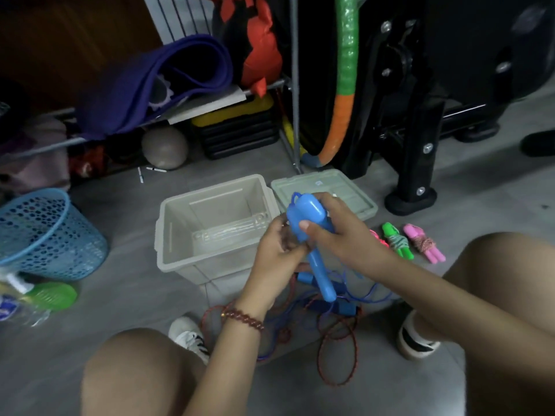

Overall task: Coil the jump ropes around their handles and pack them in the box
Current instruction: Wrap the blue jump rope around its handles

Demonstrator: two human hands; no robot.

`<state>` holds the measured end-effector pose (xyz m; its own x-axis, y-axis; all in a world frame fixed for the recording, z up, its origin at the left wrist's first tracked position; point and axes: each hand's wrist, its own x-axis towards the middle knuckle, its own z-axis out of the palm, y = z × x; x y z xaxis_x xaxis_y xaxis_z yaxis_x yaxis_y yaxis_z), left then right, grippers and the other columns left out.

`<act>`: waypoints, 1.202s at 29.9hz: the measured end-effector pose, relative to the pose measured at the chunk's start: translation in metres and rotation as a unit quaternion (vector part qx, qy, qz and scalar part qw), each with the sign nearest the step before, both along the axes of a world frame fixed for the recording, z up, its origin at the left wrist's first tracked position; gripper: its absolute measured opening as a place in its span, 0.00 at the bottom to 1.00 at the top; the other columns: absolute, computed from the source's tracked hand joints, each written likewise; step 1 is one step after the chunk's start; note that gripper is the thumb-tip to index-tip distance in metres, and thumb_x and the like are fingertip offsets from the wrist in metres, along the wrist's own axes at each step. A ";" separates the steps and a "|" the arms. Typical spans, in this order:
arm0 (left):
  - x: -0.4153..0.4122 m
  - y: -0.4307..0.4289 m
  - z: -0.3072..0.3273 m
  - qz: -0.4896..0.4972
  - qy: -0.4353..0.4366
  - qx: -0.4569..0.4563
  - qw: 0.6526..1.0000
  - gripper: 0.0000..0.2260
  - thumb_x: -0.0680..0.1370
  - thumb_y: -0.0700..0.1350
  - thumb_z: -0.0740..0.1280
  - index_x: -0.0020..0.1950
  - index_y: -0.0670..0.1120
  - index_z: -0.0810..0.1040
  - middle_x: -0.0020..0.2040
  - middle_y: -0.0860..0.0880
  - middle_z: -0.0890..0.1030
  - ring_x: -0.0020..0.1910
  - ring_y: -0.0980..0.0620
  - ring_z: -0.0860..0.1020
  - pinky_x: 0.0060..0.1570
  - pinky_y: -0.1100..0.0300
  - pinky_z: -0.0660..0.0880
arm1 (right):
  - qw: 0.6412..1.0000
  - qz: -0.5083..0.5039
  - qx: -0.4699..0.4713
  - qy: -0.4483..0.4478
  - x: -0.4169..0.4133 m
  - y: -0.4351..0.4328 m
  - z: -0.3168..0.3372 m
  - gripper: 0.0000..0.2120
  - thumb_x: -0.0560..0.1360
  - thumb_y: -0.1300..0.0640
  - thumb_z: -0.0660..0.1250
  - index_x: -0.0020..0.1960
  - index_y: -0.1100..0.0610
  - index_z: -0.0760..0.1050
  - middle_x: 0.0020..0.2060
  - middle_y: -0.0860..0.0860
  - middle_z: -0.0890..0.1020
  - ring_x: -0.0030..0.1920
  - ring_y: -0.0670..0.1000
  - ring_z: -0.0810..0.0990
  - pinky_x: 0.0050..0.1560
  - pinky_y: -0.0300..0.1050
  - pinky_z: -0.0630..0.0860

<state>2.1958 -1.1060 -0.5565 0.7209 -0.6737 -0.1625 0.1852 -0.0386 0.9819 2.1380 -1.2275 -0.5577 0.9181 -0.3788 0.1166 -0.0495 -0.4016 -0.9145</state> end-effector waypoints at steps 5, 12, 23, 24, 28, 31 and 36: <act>0.003 -0.001 -0.001 0.038 -0.021 -0.022 0.999 0.30 0.72 0.29 0.68 0.65 0.52 0.59 0.51 0.50 0.76 0.39 0.55 0.81 0.31 0.59 0.79 | 0.993 0.066 0.075 0.059 -0.010 -0.002 0.013 0.18 0.79 0.54 0.62 0.68 0.48 0.65 0.51 0.46 0.78 0.48 0.43 0.79 0.44 0.34 0.75; 0.017 0.008 -0.002 0.013 -0.124 0.015 0.992 0.26 0.67 0.31 0.74 0.56 0.48 0.66 0.45 0.48 0.77 0.29 0.61 0.75 0.33 0.66 0.75 | 0.966 0.100 0.214 0.107 -0.018 0.007 0.015 0.17 0.81 0.59 0.57 0.66 0.54 0.54 0.50 0.56 0.75 0.39 0.53 0.76 0.36 0.42 0.76; 0.033 0.029 0.004 0.070 -0.170 0.015 0.983 0.02 0.75 0.40 0.68 0.45 0.46 0.78 0.39 0.49 0.81 0.38 0.53 0.79 0.36 0.61 0.78 | 0.950 0.140 0.267 0.088 -0.017 0.006 0.016 0.26 0.79 0.60 0.62 0.65 0.32 0.62 0.41 0.51 0.82 0.32 0.51 0.78 0.31 0.45 0.77; 0.032 0.030 0.006 0.070 -0.168 0.011 0.983 0.01 0.74 0.40 0.69 0.44 0.45 0.78 0.39 0.48 0.81 0.38 0.52 0.78 0.35 0.61 0.78 | 0.943 0.158 0.277 0.090 -0.018 0.006 0.017 0.28 0.78 0.61 0.63 0.66 0.32 0.61 0.46 0.53 0.82 0.34 0.53 0.78 0.33 0.47 0.77; 0.034 0.035 0.012 0.135 -0.182 -0.001 0.974 0.14 0.62 0.50 0.76 0.37 0.46 0.74 0.32 0.54 0.79 0.33 0.55 0.75 0.36 0.57 0.76 | 0.927 0.218 0.292 0.090 -0.016 0.004 0.019 0.28 0.76 0.59 0.64 0.68 0.34 0.63 0.53 0.54 0.82 0.38 0.55 0.79 0.35 0.48 0.78; 0.031 0.037 0.013 0.193 -0.198 -0.029 0.961 0.18 0.60 0.50 0.78 0.34 0.46 0.69 0.30 0.49 0.75 0.31 0.53 0.72 0.34 0.59 0.73 | 0.917 0.236 0.311 0.082 -0.014 0.007 0.018 0.27 0.77 0.59 0.63 0.70 0.37 0.61 0.54 0.55 0.82 0.37 0.53 0.78 0.34 0.46 0.77; 0.035 0.045 0.009 0.188 -0.352 0.016 0.917 0.12 0.70 0.57 0.67 0.48 0.55 0.70 0.44 0.53 0.72 0.42 0.59 0.70 0.44 0.66 0.68 | 0.916 0.236 0.315 0.075 -0.012 0.014 0.015 0.31 0.75 0.59 0.63 0.72 0.36 0.59 0.54 0.58 0.81 0.36 0.54 0.77 0.31 0.43 0.76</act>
<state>2.2311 -1.0613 -0.5474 0.8349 -0.3589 0.4173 -0.4880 -0.1323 0.8627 2.1258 -1.2140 -0.5428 0.9848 0.1164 -0.1288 -0.1498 0.1956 -0.9692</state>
